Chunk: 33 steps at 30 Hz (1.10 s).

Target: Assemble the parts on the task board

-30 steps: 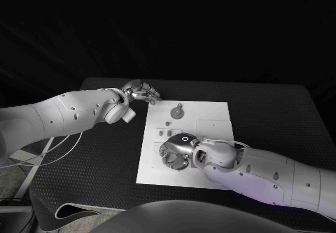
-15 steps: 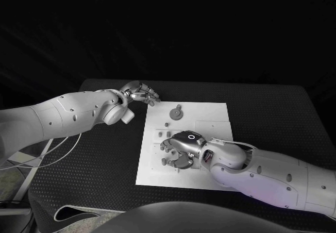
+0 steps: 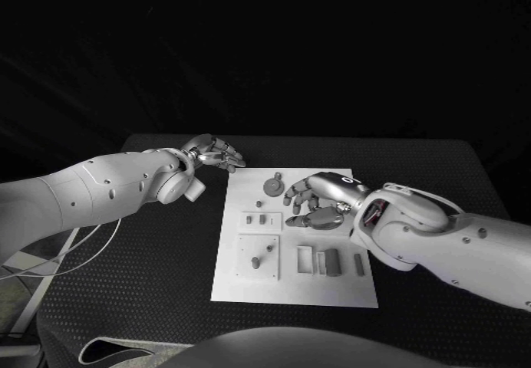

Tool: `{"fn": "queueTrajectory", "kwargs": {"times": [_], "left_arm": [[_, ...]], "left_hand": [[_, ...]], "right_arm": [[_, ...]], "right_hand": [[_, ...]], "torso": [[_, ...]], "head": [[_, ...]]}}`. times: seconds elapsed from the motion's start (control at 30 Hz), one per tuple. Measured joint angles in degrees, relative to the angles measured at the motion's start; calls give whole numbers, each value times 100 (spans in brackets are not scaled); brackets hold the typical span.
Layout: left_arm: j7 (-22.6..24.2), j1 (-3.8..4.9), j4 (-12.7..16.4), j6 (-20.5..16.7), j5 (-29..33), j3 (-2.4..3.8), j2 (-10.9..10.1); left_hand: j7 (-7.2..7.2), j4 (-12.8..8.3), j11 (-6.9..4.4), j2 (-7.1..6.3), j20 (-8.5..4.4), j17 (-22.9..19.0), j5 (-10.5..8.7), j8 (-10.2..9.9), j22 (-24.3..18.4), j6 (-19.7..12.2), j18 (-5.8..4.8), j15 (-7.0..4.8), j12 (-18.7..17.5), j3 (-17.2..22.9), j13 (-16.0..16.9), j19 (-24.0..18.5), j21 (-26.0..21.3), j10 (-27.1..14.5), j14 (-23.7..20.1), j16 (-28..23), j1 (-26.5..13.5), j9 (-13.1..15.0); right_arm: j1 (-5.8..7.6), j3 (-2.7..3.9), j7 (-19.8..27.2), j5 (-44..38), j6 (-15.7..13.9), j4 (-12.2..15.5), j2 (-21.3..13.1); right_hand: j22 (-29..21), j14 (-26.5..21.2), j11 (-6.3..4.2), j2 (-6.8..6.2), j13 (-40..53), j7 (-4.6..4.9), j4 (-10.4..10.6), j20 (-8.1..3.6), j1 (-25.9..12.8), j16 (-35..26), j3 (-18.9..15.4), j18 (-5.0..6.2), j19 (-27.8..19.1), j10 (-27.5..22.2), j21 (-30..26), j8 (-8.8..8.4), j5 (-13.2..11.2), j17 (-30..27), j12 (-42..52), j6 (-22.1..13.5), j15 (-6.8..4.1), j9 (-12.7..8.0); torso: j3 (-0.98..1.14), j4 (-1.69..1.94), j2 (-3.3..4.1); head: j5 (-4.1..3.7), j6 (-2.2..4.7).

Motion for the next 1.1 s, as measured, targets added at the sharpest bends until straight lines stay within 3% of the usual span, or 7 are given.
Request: {"fn": "queueTrajectory", "kwargs": {"times": [0.1,0.23,0.33,0.43,0.67,0.77,1.1], "left_arm": [[9,1,-1,-1,19,0,16],[21,1,6,-1,39,0,26],[28,0,6,2,48,0,25],[33,-2,-1,4,55,0,25],[41,-10,-5,21,62,-1,38],[49,-10,-4,58,64,-1,39],[71,-13,-8,153,67,-1,53]], "left_hand": [[0,17,0,0,0,12,0,0,-7,0,0,0,0,-17,0,0,0,0,0,-22,0,0],[0,33,0,0,0,27,0,0,-13,0,0,0,0,-34,-7,0,0,0,0,-22,-60,-7],[0,34,15,0,0,40,0,28,-21,0,0,0,0,-33,-16,0,0,-15,0,-48,-60,-8],[-21,33,21,23,0,45,0,33,-21,21,0,0,0,-33,-16,0,0,-21,0,-48,-83,-7],[-21,33,21,23,0,53,0,33,-23,21,0,0,0,-33,-22,0,0,-21,0,-48,-83,-7],[-21,49,20,23,14,61,0,33,-27,21,0,0,0,-49,-25,-14,0,-21,0,-71,-83,-7],[-21,49,24,15,21,77,0,33,-39,21,-1,21,0,-49,-36,-21,0,-59,-21,-99,-137,-7]], "right_arm": [[114,10,-54,463,190,-45,-234],[228,15,-225,884,601,-241,-492],[239,14,-610,995,1040,-303,-636],[234,2,-1100,950,1564,-316,-685],[232,-39,-1947,1136,2225,-289,-855],[236,-118,-2232,1422,2497,-274,-893],[214,-259,-2611,1909,2843,-221,-804]], "right_hand": [[0,-51,-150,18,1032,-141,-91,23,-18,-51,-91,150,-42,145,-73,65,0,-29,936,37,-141,120],[0,13,-234,118,3209,-269,-21,9,-103,119,-113,229,38,-622,-61,135,0,79,3118,100,-262,344],[-1,73,-229,224,3764,-337,281,-36,-437,362,-137,228,144,-654,61,198,0,222,3793,172,-317,459],[-1,165,-229,559,3980,-406,679,-112,-894,651,-158,219,224,-654,206,233,0,377,4151,241,-350,551],[-1,300,-277,417,4122,-480,1021,-287,-1323,1128,-125,86,416,-606,550,262,0,597,4613,315,-441,707],[-2,329,-286,187,4135,-490,1358,-320,-1794,1208,-265,52,445,-597,593,261,-386,643,4668,325,-450,735],[-2,343,-306,45,4221,-500,1551,-441,-2004,1409,-457,-8,402,-578,737,261,-422,933,4828,335,-462,845]], "torso": [[-2,-22,-20],[-3,-47,-49],[-3,-64,-71],[-3,-81,-88],[9,-111,-116],[10,-113,-119],[2,-109,-118]], "head": [[-27,36],[-61,79],[-96,102],[-134,115],[-166,127],[-176,126],[-204,105]]}}
